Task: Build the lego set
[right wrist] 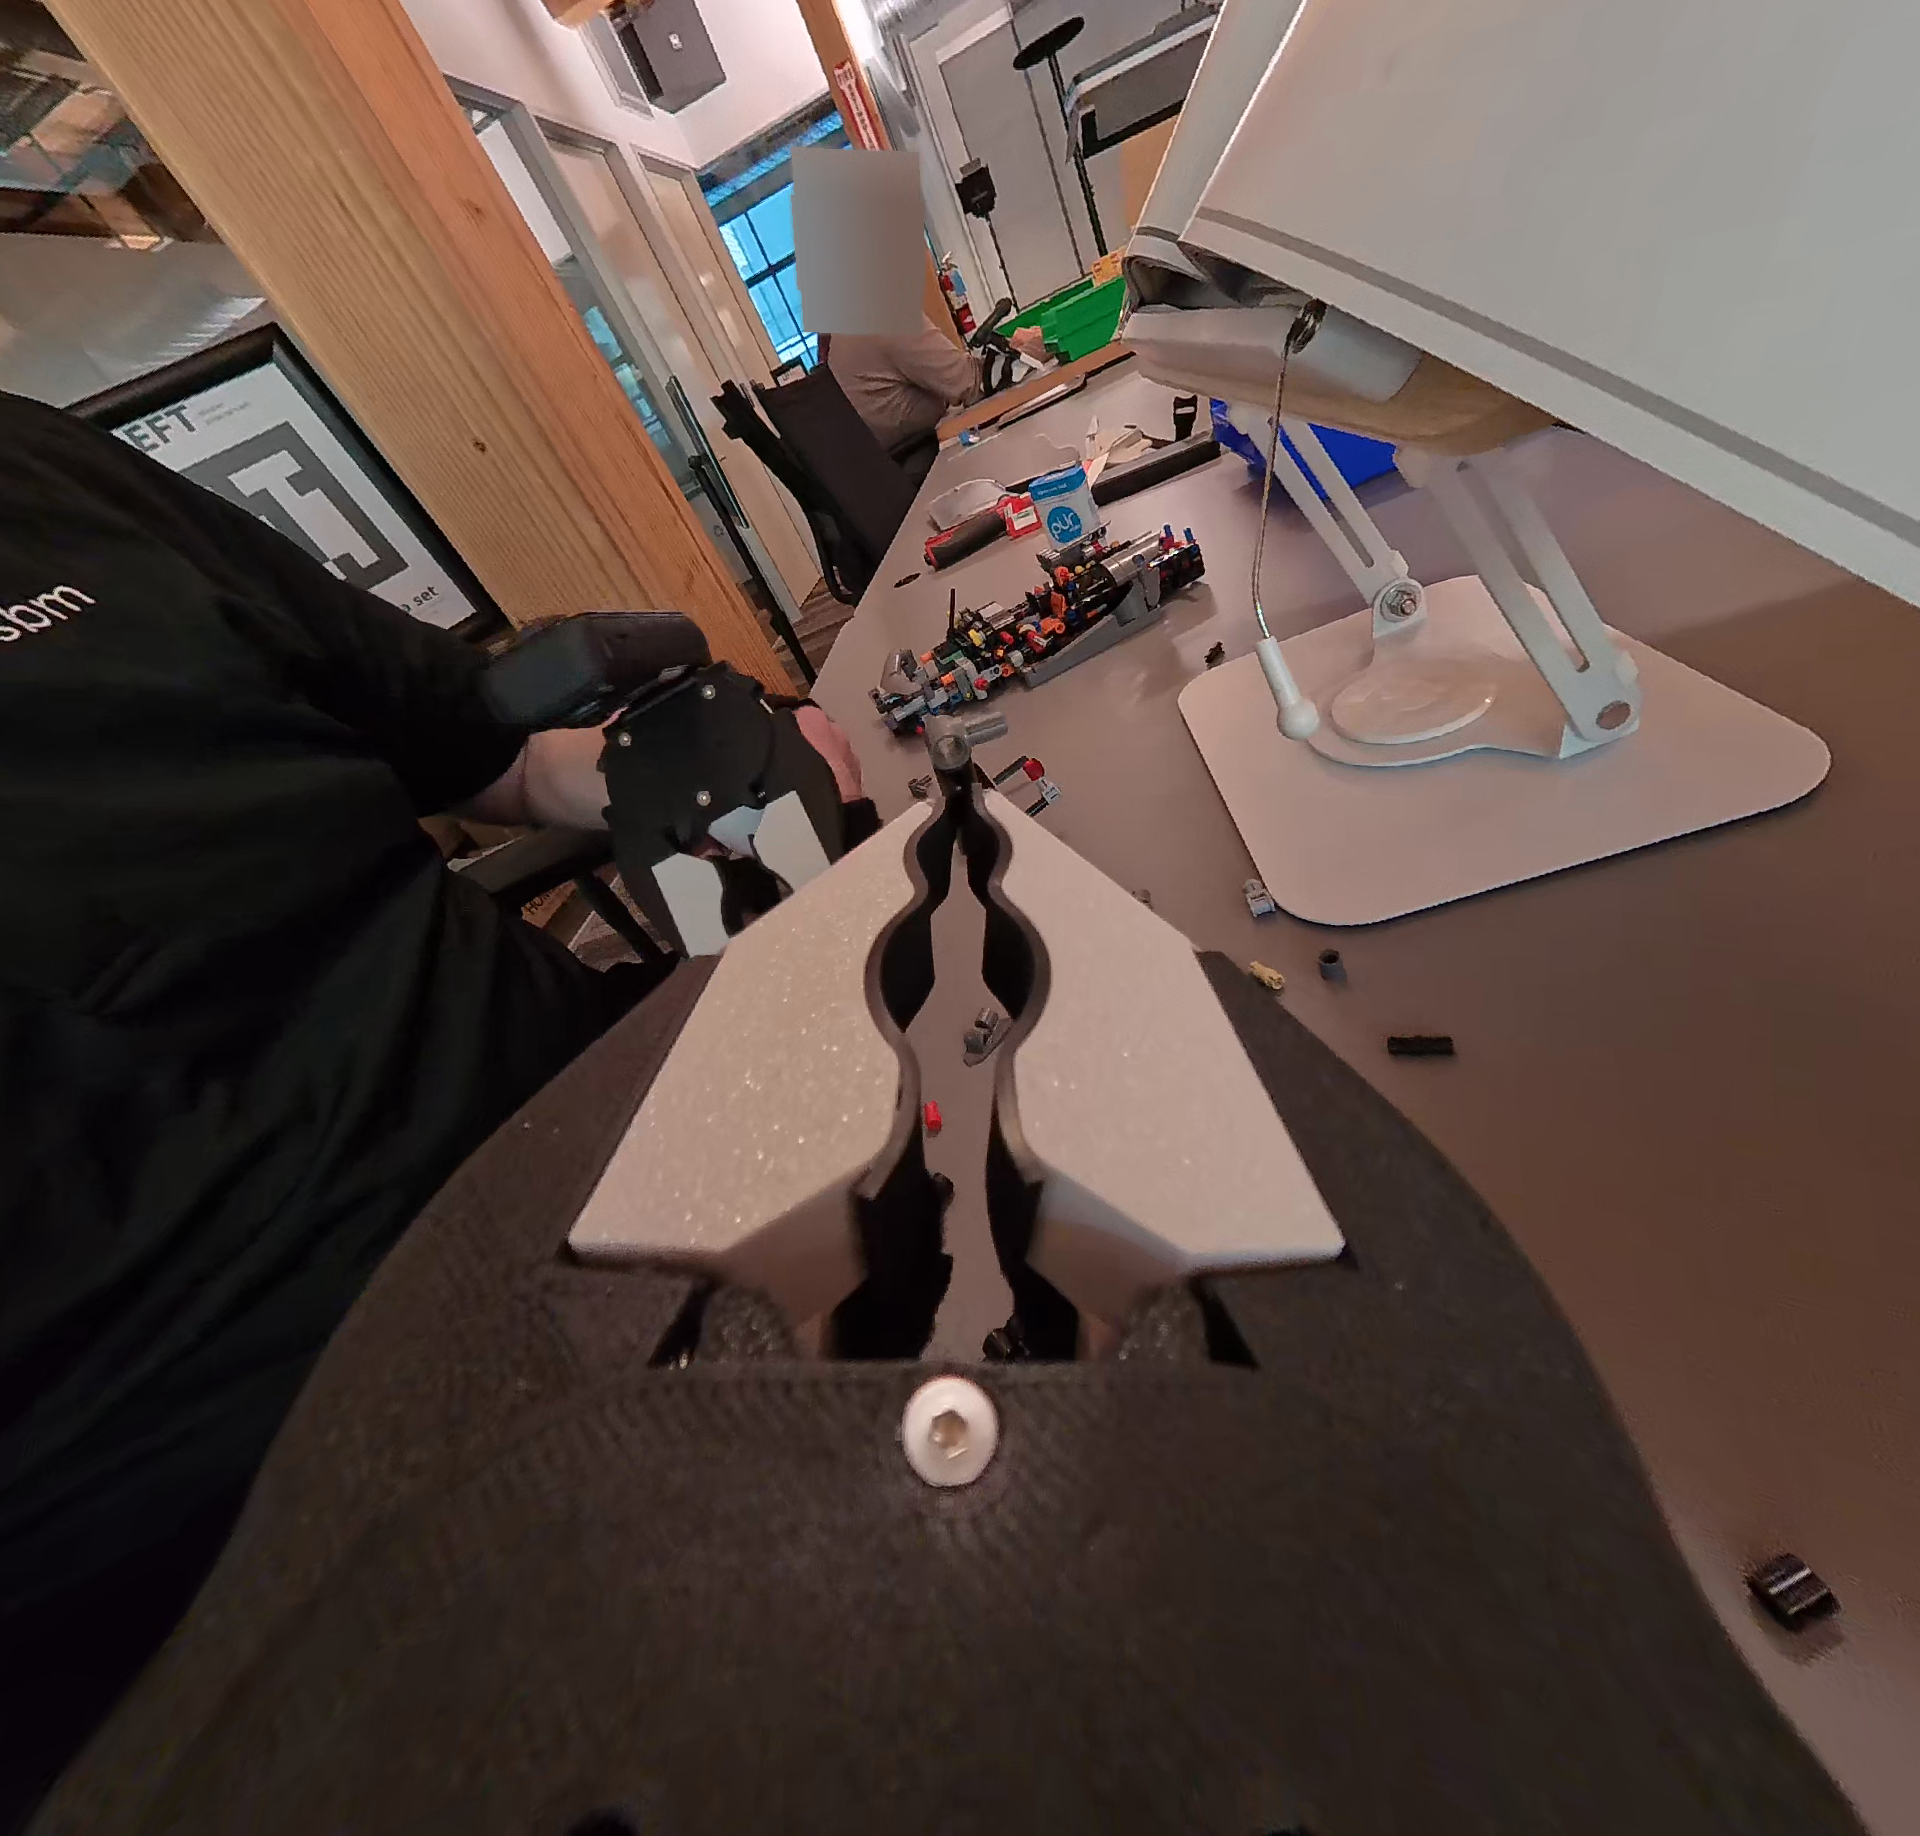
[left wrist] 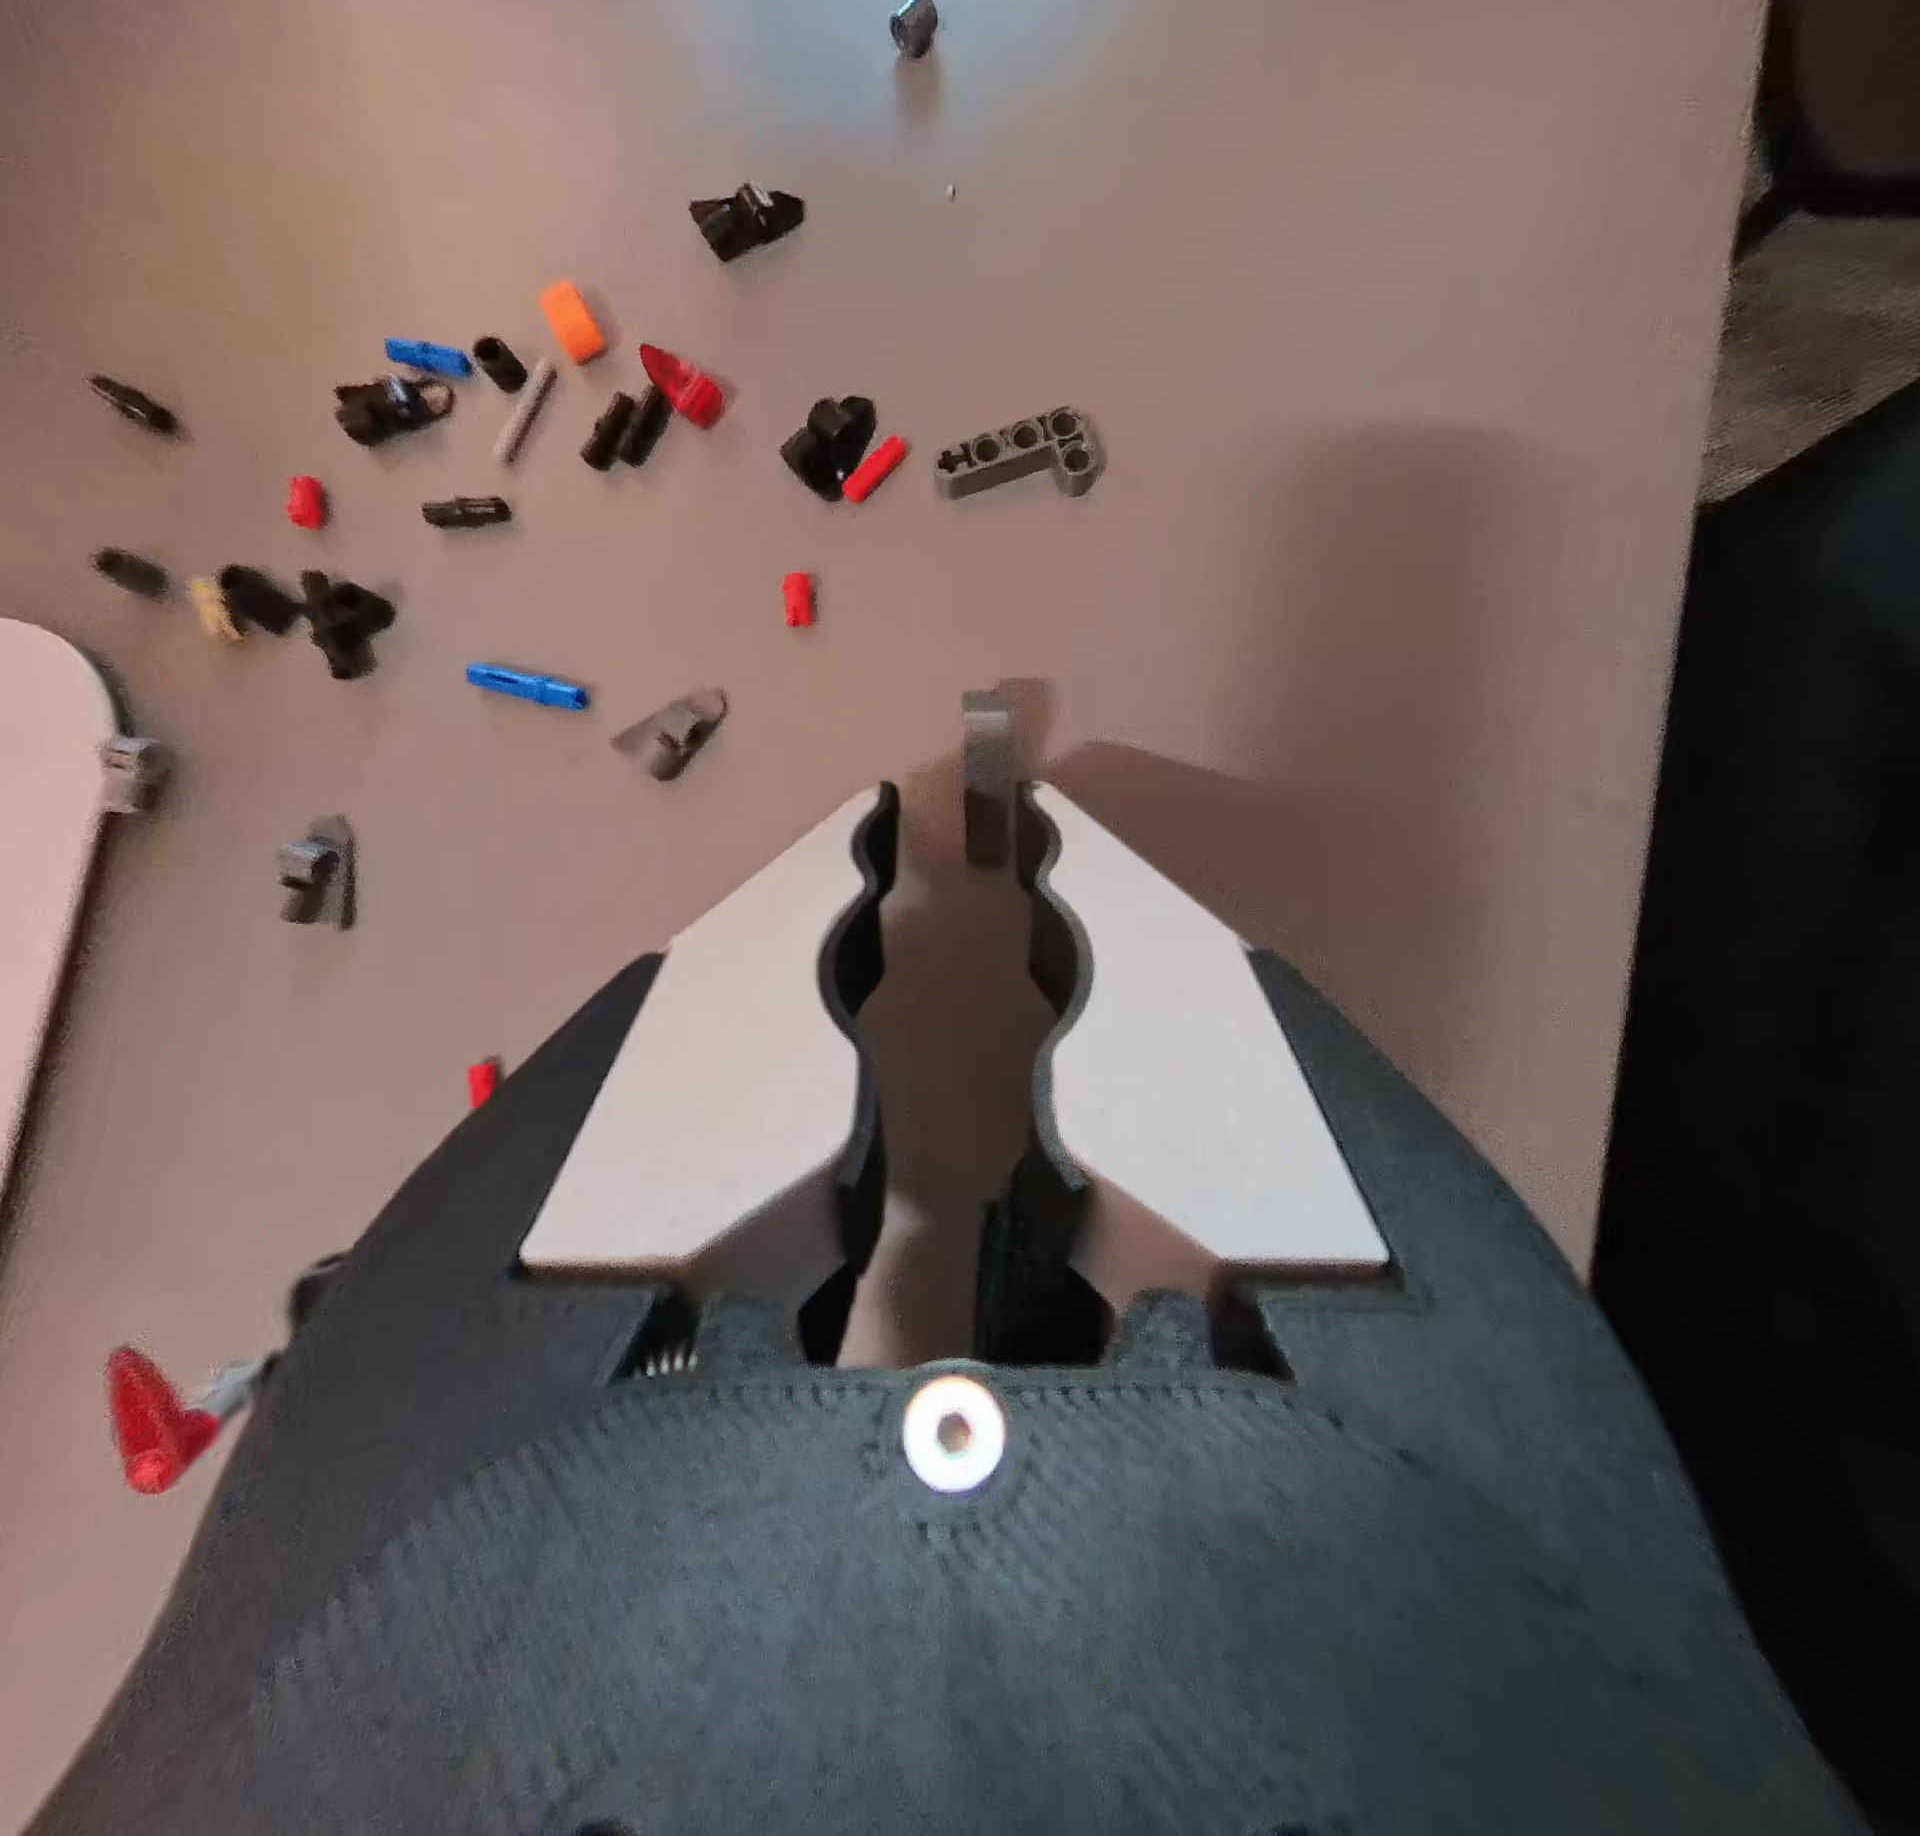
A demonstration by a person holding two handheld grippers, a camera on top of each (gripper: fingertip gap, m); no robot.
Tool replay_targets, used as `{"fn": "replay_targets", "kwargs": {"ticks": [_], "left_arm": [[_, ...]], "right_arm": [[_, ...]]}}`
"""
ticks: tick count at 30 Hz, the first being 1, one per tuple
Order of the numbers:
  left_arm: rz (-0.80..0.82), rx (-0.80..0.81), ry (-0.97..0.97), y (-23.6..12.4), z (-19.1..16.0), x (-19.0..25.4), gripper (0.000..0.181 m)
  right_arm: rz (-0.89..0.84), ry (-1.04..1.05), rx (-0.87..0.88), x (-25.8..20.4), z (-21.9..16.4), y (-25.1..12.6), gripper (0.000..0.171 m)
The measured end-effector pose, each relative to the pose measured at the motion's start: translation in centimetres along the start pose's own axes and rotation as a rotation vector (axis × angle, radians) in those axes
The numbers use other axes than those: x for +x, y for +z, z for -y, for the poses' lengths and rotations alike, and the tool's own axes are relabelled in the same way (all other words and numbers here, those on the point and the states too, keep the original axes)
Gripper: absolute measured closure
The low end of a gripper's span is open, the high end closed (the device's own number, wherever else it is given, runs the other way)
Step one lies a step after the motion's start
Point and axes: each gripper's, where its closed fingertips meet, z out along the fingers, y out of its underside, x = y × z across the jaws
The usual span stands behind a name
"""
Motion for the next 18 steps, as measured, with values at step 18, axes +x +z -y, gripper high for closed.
{"fn": "replay_targets", "kwargs": {"ticks": [18], "left_arm": [[0.289, -0.01, 0.099, 0.0, 0.3, -0.9, 0.162]], "right_arm": [[-0.005, -0.017, -0.019, -0.2, -0.3, 0.3, 0.171]]}}
